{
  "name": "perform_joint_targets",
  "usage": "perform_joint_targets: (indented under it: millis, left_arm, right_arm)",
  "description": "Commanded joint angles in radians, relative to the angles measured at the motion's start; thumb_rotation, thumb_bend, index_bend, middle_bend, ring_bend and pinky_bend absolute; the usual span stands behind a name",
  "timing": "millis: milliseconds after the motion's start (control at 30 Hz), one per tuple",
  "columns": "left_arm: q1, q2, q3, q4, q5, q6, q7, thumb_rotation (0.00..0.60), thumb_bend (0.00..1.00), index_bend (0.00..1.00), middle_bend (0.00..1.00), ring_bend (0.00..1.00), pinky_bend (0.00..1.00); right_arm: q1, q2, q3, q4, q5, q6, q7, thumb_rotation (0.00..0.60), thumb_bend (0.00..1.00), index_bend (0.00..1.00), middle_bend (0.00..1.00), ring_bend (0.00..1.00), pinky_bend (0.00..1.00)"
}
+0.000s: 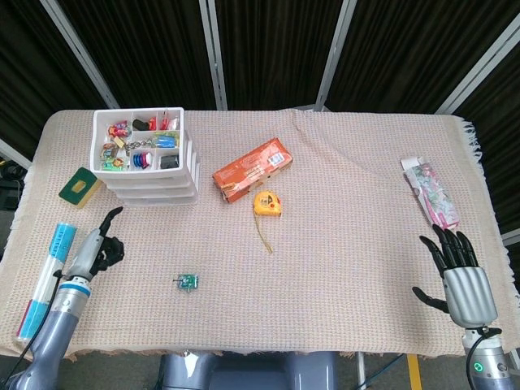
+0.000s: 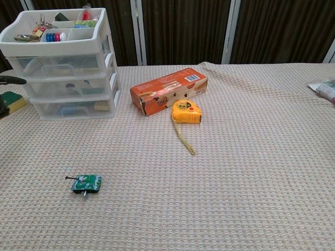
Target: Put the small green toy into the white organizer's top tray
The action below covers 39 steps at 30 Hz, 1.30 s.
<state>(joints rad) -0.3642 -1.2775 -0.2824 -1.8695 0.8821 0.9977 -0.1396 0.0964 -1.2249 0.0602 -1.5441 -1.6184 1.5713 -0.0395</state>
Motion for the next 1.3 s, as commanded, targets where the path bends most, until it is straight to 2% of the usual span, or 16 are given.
perform_joint_targets:
  millis: [33, 333, 967, 1067, 1300]
  left_arm:
    - [-0.060, -0.061, -0.033, 0.073, -0.056, -0.032, -0.004, 0.600, 0.93, 0.00, 0.93, 0.86, 0.75]
    - [-0.131, -0.112, -0.085, 0.148, -0.150, -0.078, -0.016, 0.600, 0.93, 0.00, 0.93, 0.86, 0.75]
    - [-0.210, -0.173, -0.132, 0.199, -0.241, -0.107, -0.040, 0.600, 0.93, 0.04, 0.93, 0.86, 0.75]
    - [-0.221, -0.176, -0.141, 0.203, -0.267, -0.129, -0.053, 0.600, 0.93, 0.07, 0.93, 0.86, 0.75]
    - [-0.221, -0.175, -0.162, 0.186, -0.307, -0.150, -0.102, 0.600, 0.93, 0.27, 0.93, 0.86, 0.75]
  right_arm:
    - [0.000, 0.000, 0.000, 0.001, 0.000, -0.001, 0.000, 0.600, 0.01, 0.14, 0.00, 0.00, 0.00]
    - [0.001, 0.001, 0.000, 0.000, 0.001, -0.002, 0.005, 0.600, 0.01, 0.14, 0.00, 0.00, 0.00]
    - [0.000, 0.002, -0.002, -0.002, -0.001, -0.002, 0.005, 0.600, 0.01, 0.14, 0.00, 0.00, 0.00]
    - [0.001, 0.001, -0.002, -0.001, -0.002, -0.002, 0.003, 0.600, 0.01, 0.14, 0.00, 0.00, 0.00]
    - [-0.001, 0.001, -0.001, 0.001, -0.001, 0.001, 0.002, 0.600, 0.01, 0.14, 0.00, 0.00, 0.00]
